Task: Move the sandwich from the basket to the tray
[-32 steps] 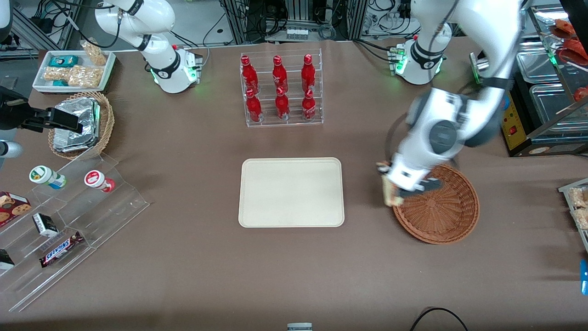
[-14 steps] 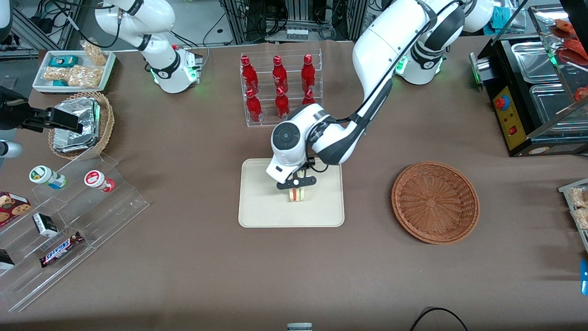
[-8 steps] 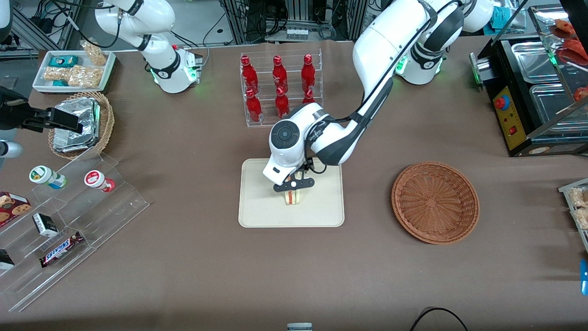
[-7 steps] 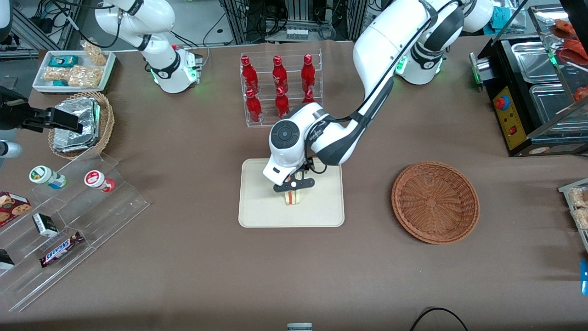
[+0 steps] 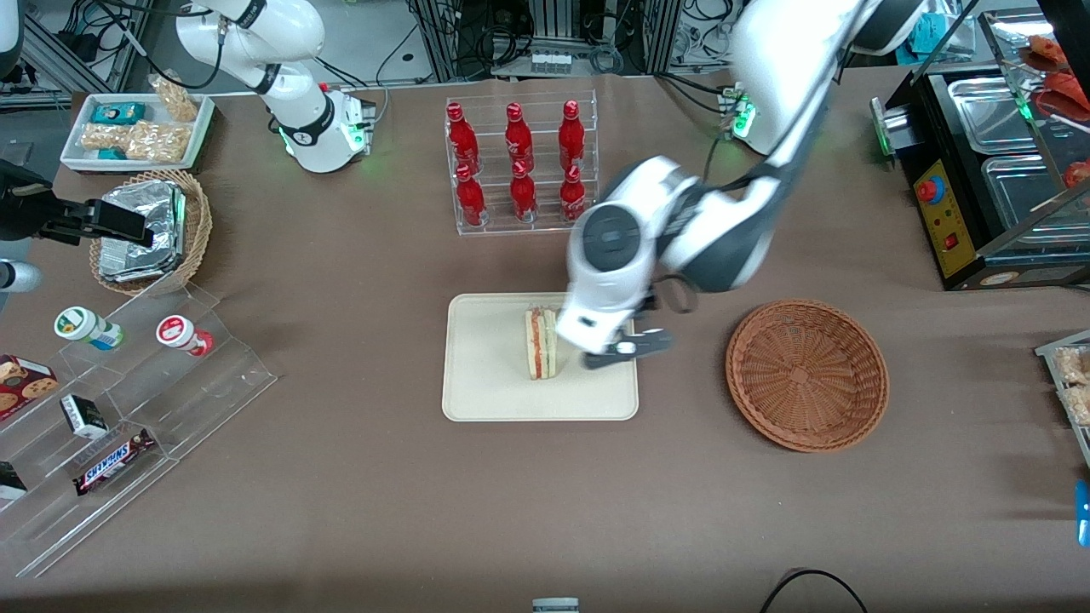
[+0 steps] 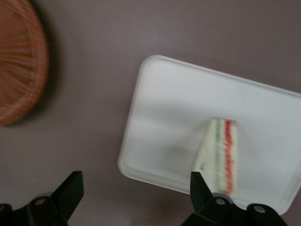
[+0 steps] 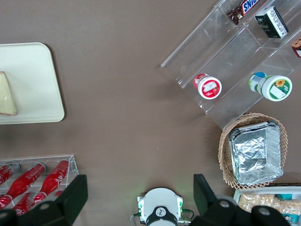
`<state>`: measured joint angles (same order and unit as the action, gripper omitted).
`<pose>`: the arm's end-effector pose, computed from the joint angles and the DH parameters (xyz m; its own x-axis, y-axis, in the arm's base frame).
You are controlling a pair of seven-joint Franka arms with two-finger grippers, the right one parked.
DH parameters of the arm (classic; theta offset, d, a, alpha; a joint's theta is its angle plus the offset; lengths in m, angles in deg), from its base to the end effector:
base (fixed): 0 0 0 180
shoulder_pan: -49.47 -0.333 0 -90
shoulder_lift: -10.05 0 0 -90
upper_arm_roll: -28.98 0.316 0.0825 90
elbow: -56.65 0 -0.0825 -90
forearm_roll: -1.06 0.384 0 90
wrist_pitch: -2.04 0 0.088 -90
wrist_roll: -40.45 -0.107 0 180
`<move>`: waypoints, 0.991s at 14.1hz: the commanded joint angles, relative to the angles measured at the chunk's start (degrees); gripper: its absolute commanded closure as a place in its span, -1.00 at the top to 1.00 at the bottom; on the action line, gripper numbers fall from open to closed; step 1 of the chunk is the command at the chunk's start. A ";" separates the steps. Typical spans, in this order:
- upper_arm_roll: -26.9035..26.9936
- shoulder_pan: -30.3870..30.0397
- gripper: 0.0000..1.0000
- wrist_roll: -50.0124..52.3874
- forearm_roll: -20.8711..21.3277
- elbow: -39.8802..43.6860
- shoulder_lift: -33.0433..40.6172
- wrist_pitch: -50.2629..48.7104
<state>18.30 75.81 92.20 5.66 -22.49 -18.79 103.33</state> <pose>0.5686 -0.3908 0.4178 0.9641 0.2542 -0.0770 0.2485 -0.9656 -0.0768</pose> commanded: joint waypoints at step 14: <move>0.57 -30.29 1.00 -36.01 -3.02 -21.48 35.95 -22.11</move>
<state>18.99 45.89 57.33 3.07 -37.89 11.35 79.97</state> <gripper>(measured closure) 0.000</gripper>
